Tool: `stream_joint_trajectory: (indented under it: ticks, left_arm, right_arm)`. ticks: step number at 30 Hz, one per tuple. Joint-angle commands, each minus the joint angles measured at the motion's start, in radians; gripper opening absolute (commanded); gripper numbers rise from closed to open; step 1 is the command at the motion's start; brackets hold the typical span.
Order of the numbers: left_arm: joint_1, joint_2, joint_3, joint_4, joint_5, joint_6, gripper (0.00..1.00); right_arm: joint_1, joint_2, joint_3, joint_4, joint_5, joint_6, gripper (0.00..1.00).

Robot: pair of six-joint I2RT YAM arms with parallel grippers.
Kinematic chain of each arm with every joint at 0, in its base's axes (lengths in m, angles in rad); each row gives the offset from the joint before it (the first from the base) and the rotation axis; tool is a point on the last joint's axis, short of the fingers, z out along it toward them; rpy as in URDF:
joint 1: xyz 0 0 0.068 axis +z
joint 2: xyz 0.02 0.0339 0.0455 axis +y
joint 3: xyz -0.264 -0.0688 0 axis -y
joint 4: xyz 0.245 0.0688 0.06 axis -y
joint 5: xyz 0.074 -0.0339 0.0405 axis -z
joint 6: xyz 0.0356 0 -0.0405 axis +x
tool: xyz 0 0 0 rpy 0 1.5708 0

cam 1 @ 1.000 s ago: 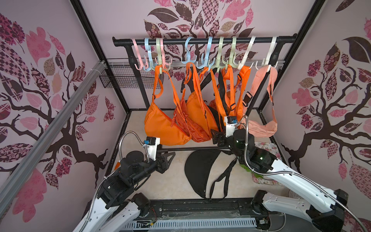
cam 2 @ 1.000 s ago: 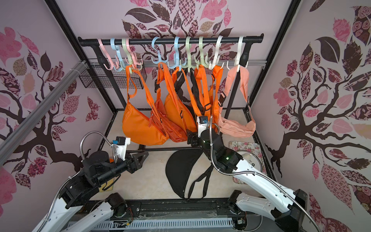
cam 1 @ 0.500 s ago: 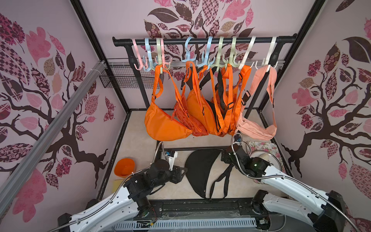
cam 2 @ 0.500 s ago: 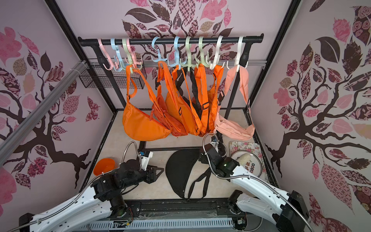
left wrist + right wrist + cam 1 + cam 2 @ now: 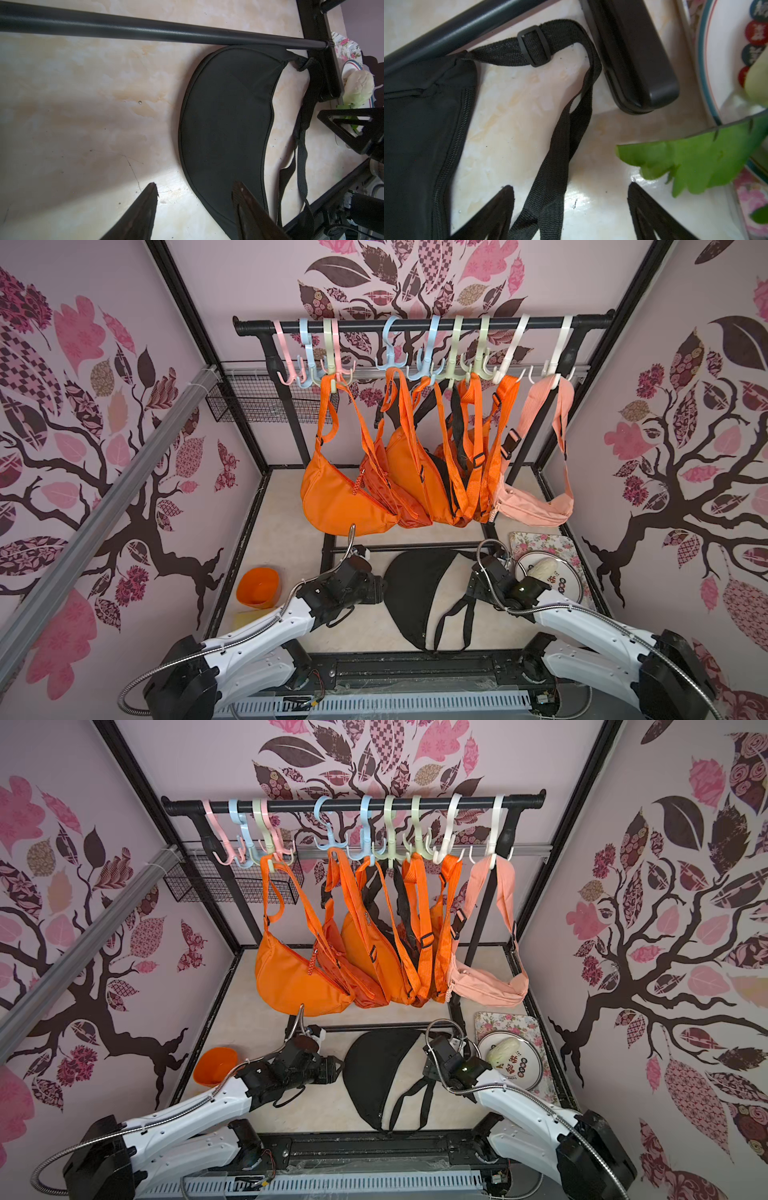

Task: Hang the bag on a hook
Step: Pick up the bag from the center of the board.

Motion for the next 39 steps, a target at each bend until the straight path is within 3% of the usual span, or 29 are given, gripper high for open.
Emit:
stream_joint_trajectory:
  ticks: [1,4,16,25,29,32,36,39]
  left_arm:
    - [0.010,0.054,0.027,0.032,0.021,0.026,0.60]
    - [0.012,0.093,0.024,0.059,0.033,0.027,0.60]
    - [0.037,0.246,0.039,0.112,0.072,0.039,0.61]
    - [0.036,0.347,0.046,0.165,0.115,0.028,0.61]
    - [0.037,0.379,0.048,0.183,0.123,0.023,0.60]
    - [0.037,0.402,0.041,0.186,0.127,0.021,0.54]
    - [0.037,0.409,0.048,0.180,0.130,0.017,0.28]
    - [0.039,0.387,0.051,0.159,0.110,0.013,0.09]
  right_arm:
    - [-0.081,0.012,-0.019,0.069,-0.080,-0.016,0.89]
    - [-0.137,0.019,-0.030,0.084,-0.103,-0.050,0.89]
    - [-0.169,0.163,-0.013,0.176,-0.119,-0.090,0.90]
    - [-0.203,0.184,-0.047,0.243,-0.151,-0.094,0.83]
    - [-0.203,0.218,-0.045,0.269,-0.155,-0.100,0.69]
    - [-0.203,0.248,-0.057,0.298,-0.178,-0.098,0.52]
    - [-0.203,0.282,-0.025,0.252,-0.201,-0.122,0.28]
    - [-0.202,0.255,-0.020,0.231,-0.205,-0.129,0.01]
